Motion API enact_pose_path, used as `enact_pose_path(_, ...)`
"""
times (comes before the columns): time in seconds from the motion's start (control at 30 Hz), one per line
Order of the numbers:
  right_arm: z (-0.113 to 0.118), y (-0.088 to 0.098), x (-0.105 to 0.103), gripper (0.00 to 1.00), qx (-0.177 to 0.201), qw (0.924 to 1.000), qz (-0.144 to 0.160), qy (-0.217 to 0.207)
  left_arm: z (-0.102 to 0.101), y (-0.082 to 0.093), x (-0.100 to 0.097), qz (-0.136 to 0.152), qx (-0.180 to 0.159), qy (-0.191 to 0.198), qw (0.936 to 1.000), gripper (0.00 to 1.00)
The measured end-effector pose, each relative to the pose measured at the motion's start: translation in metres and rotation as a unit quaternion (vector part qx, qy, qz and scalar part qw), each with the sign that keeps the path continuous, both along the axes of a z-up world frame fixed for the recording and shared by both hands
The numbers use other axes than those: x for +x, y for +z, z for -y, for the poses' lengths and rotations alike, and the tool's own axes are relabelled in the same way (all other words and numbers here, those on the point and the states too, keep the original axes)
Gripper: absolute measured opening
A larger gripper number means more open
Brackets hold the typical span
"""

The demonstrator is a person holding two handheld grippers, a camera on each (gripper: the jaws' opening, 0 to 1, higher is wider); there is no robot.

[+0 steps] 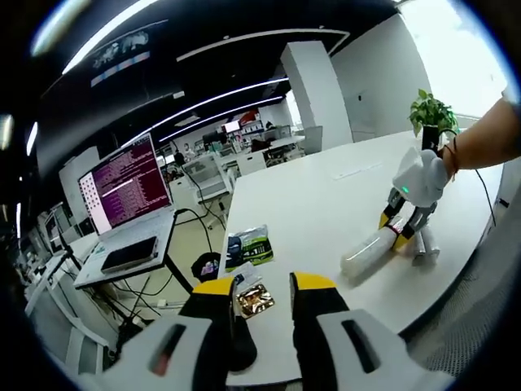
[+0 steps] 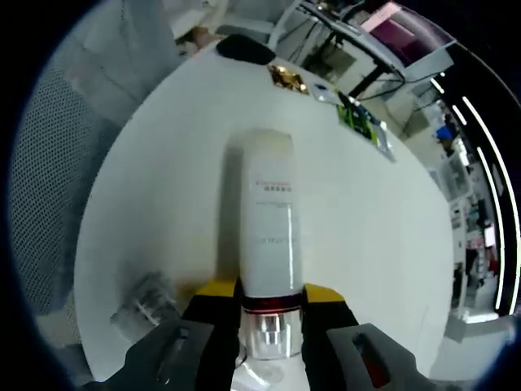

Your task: Arrange the skincare products in the storage area until every visible bottle or jar stands upright without overlapping.

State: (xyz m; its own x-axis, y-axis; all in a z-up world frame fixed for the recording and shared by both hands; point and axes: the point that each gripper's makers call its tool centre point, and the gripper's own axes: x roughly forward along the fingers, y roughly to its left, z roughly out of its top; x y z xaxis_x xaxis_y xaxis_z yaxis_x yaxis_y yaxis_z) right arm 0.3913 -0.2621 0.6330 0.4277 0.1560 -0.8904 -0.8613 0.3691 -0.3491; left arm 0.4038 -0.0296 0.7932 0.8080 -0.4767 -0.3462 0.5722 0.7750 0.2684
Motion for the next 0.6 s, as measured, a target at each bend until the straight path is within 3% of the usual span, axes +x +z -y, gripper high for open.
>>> enact_pose_path(0.17,-0.011,-0.002,-0.009,0.25,0.014,0.9998,-0.003,0.016,0.026,0.002,-0.011,-0.047,-0.016,-0.072,0.9962,0.33)
enact_pose_path(0.23,-0.014,-0.002,-0.012,0.25,0.016,0.9996,-0.008,0.022,0.04,0.0,-0.016,-0.065,-0.007,-0.116,0.9911,0.32)
enact_pose_path(0.3,-0.017,-0.002,-0.015,0.25,0.02,0.9994,-0.015,0.026,0.051,-0.01,-0.018,-0.091,0.023,-0.146,0.9849,0.34)
enact_pose_path(0.43,-0.02,-0.003,-0.022,0.25,0.022,0.9989,-0.027,0.031,0.073,-0.039,-0.026,-0.138,0.093,-0.213,0.9628,0.36)
enact_pose_path(0.6,-0.022,-0.003,-0.03,0.25,0.018,0.9988,-0.028,0.037,0.101,-0.062,-0.042,-0.181,0.136,-0.279,0.9333,0.42)
